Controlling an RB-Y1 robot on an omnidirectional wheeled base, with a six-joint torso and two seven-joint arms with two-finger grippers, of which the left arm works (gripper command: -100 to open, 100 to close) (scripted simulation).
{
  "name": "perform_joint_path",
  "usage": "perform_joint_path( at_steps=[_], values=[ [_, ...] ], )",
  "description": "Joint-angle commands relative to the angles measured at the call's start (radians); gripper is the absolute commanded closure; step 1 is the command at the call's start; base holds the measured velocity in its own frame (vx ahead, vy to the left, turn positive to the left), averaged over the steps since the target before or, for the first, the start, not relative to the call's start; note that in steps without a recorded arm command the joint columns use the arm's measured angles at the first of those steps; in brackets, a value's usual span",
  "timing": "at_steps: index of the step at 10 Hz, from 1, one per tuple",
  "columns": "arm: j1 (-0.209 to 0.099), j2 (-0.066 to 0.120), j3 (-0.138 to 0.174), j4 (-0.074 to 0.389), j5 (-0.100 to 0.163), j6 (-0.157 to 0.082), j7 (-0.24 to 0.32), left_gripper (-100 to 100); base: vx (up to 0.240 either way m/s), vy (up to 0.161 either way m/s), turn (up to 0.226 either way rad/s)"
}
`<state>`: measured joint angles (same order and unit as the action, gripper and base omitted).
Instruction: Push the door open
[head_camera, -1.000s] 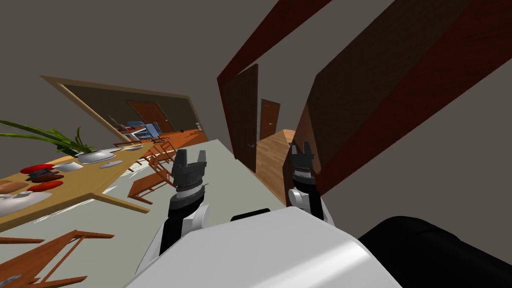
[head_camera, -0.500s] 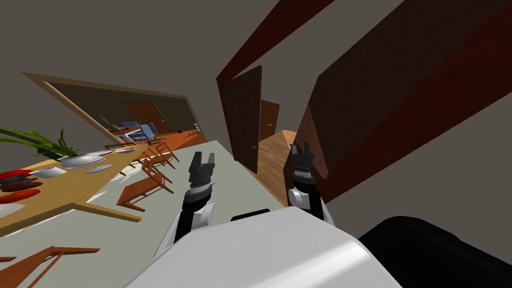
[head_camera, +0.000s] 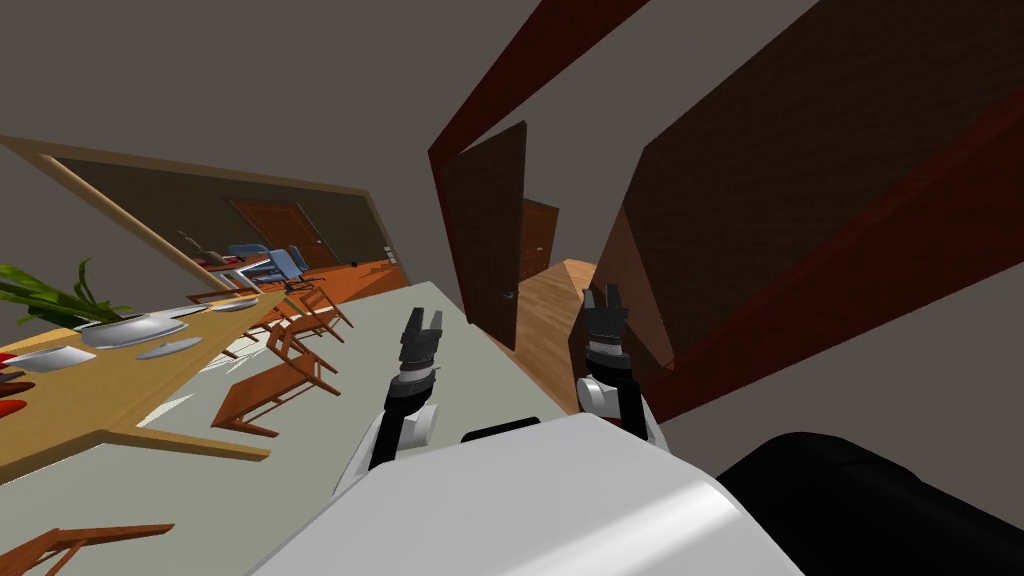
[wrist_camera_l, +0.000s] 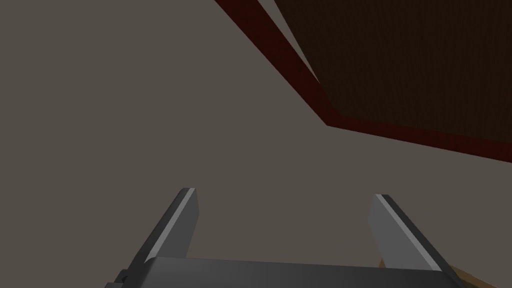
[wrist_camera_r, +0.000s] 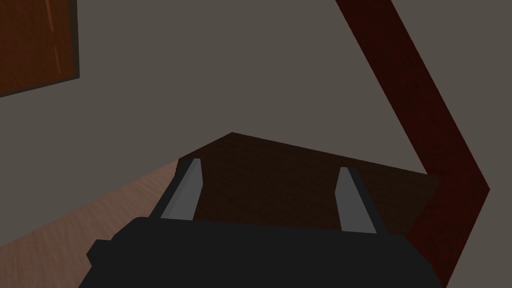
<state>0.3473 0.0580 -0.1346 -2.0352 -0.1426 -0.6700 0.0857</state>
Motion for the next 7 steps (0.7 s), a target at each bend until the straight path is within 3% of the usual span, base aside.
perform_joint_path(
  at_steps=[1,7],
  values=[
    [-0.015,0.004,-0.012,0.037,-0.005,0.001,0.006,-100,0.089,0.038,-0.033],
    [-0.071,0.018,-0.058,0.194,-0.022,-0.016,0.029,-100,0.093,0.042,-0.033]
  ],
)
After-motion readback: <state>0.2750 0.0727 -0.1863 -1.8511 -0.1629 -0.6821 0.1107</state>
